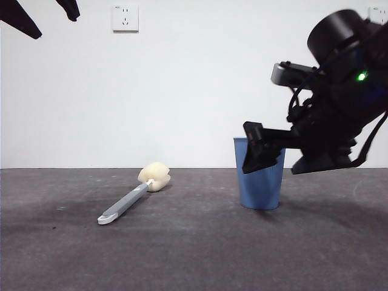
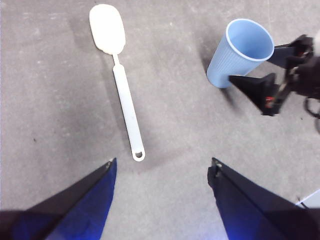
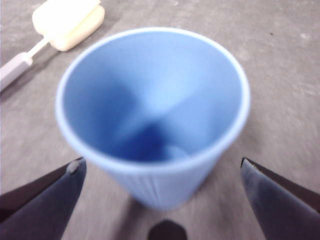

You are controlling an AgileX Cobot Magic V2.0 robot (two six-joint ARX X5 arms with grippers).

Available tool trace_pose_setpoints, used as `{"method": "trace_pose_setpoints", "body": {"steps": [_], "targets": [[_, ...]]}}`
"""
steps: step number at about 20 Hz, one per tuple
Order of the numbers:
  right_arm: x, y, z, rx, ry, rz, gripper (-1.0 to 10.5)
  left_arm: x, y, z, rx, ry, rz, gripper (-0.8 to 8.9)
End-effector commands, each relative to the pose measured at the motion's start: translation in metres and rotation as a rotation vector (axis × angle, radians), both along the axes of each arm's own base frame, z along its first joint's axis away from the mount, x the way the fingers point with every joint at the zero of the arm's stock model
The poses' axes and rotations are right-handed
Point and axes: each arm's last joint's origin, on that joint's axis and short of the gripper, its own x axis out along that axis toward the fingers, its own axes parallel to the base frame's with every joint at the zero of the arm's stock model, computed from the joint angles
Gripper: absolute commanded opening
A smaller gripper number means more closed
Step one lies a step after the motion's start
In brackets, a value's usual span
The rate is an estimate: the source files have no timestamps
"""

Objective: Pick up the cup brush,pick up the cup,insert the brush into the cup,clean the cup,put the cup brush back,put the cup back to the fixed position on the table

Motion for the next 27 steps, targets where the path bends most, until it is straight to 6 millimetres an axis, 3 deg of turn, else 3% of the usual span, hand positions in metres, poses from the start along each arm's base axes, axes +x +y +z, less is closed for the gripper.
{"method": "trace_pose_setpoints", "body": {"steps": [1, 5, 10, 11, 13, 14, 15, 16, 27], "targets": [[-0.016, -0.001, 0.011, 0.004, 0.084, -0.001, 5.1, -0.001, 0.001, -0.003, 0.024, 0.013, -0.010, 3.16], [-0.066, -0.002, 0.049, 0.006, 0.224, 0.036, 5.0, -0.004, 0.003, -0.006, 0.090, 0.028, -0.071, 3.15], [-0.129, -0.013, 0.113, 0.104, 0.283, 0.153, 4.9, -0.010, 0.003, -0.011, 0.107, 0.094, -0.168, 3.13], [-0.137, -0.016, 0.122, 0.112, 0.287, 0.159, 4.4, -0.011, 0.003, -0.011, 0.098, 0.105, -0.199, 3.12], [-0.150, -0.024, 0.138, 0.126, 0.301, 0.160, 1.7, -0.013, 0.002, -0.012, 0.071, 0.133, -0.233, 2.96], [-0.156, -0.027, 0.142, 0.118, 0.310, 0.163, 0.2, -0.014, 0.003, -0.012, 0.072, 0.144, -0.237, 1.94], [-0.159, -0.030, 0.144, 0.108, 0.323, 0.161, -0.1, -0.014, 0.003, -0.013, 0.078, 0.150, -0.238, 0.32], [-0.162, -0.033, 0.144, 0.096, 0.341, 0.157, -0.1, -0.015, 0.003, -0.013, 0.085, 0.155, -0.242, -0.03], [-0.167, -0.037, 0.140, 0.084, 0.416, 0.110, 0.0, -0.015, 0.004, -0.014, 0.101, 0.152, -0.248, -0.03]]}}
